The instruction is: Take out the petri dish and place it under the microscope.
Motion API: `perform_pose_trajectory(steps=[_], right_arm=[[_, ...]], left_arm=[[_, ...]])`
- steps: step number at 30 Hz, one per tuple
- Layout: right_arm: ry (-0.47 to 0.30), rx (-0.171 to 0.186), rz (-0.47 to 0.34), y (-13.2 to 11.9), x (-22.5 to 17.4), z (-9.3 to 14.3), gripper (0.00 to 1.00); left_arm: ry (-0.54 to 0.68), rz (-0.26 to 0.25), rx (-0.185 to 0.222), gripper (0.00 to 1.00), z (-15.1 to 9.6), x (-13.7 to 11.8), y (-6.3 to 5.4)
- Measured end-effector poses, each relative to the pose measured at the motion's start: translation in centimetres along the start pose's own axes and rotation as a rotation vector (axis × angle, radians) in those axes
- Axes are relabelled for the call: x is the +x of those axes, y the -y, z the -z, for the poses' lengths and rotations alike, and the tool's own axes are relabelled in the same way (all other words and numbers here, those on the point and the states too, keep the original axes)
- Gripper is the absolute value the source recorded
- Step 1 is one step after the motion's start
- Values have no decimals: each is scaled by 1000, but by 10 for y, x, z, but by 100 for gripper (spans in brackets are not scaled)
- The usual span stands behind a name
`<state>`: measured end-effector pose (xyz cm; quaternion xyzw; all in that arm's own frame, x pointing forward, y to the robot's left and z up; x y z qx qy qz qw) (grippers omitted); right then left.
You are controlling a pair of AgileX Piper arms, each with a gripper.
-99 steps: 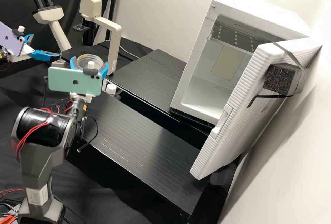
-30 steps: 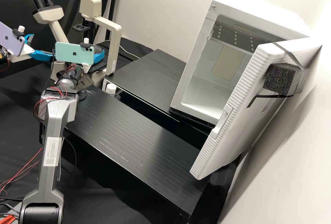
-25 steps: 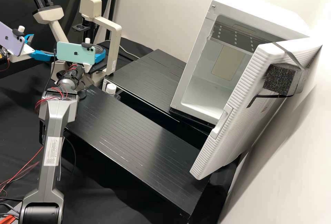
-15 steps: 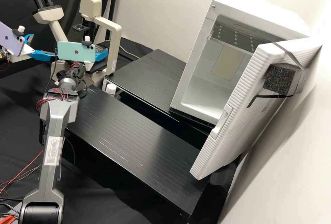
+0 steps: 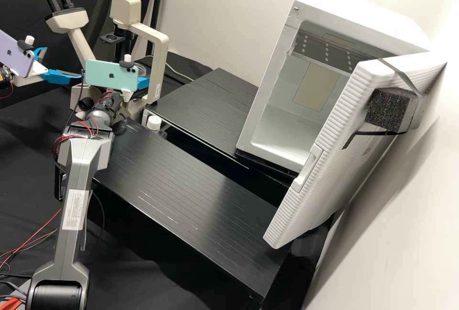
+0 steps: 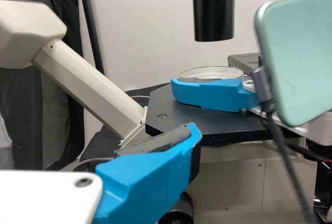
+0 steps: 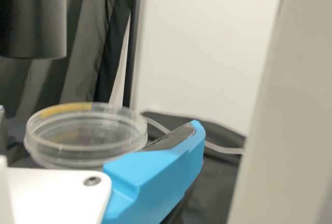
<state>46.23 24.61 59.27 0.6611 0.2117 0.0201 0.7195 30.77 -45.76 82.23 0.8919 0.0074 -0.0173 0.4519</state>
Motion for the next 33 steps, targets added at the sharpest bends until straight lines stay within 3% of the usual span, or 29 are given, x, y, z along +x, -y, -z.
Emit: perform_pose_trajectory(steps=[3,11,17,28,33], right_arm=[[-32,24,1,-5,-11,4,100],[-71,26,17,-9,-37,5,100],[-103,40,-37,-18,-48,8,100],[-104,30,-48,-16,-56,6,100],[-110,-13,-90,-17,-71,14,100]], left_arm=[[0,0,0,100,0,0,0],[0,0,0,100,0,0,0],[0,0,0,100,0,0,0],[0,0,0,100,0,0,0],[0,0,0,100,0,0,0]])
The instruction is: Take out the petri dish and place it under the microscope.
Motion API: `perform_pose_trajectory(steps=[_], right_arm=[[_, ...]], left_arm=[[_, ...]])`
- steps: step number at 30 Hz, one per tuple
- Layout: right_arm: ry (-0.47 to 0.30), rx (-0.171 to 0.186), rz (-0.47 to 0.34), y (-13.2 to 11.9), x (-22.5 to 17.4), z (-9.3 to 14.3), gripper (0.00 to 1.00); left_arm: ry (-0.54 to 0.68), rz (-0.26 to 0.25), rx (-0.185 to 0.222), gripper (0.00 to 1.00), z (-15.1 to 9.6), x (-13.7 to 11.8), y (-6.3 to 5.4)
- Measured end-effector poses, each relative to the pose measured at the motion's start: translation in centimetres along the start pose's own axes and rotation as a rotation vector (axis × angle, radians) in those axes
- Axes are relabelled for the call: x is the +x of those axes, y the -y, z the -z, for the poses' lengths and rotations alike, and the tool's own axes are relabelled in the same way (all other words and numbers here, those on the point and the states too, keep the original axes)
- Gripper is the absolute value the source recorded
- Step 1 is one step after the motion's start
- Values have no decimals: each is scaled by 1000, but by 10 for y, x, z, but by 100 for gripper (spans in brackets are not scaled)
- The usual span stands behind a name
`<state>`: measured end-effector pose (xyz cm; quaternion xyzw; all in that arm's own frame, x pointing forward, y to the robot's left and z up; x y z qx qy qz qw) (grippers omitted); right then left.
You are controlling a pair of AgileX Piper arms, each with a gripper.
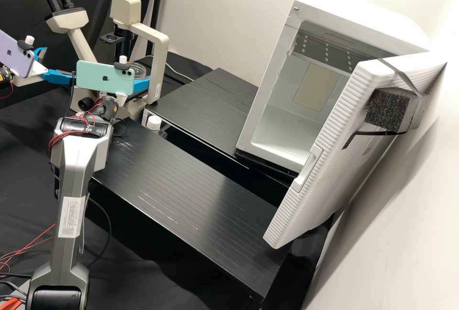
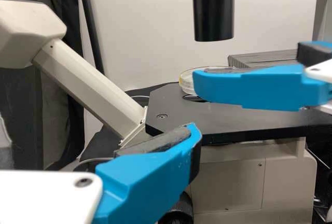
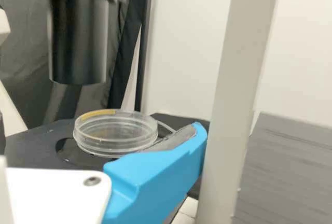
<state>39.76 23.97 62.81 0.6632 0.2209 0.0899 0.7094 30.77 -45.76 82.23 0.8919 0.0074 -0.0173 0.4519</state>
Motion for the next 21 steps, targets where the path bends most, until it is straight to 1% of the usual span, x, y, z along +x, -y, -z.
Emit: perform_pose_trajectory(steps=[1,4,7,9,12,14,16,19,21], right_arm=[[-5,-8,-9,-1,-3,1,100],[-35,-49,-62,2,-22,7,100],[-66,-60,-120,2,-44,12,100],[-81,-69,-132,5,-59,13,100],[-63,-74,-78,10,-89,13,100],[-81,-58,-38,10,-107,17,100],[-82,-49,-1,11,-121,14,100],[-68,-35,23,6,-137,10,100],[-58,-39,38,3,-149,8,100]], left_arm=[[0,0,0,100,0,0,0],[0,0,0,100,0,0,0],[0,0,0,100,0,0,0],[0,0,0,100,0,0,0],[0,0,0,100,0,0,0],[0,0,0,100,0,0,0],[0,0,0,100,0,0,0],[0,0,0,100,0,0,0],[0,0,0,100,0,0,0]])
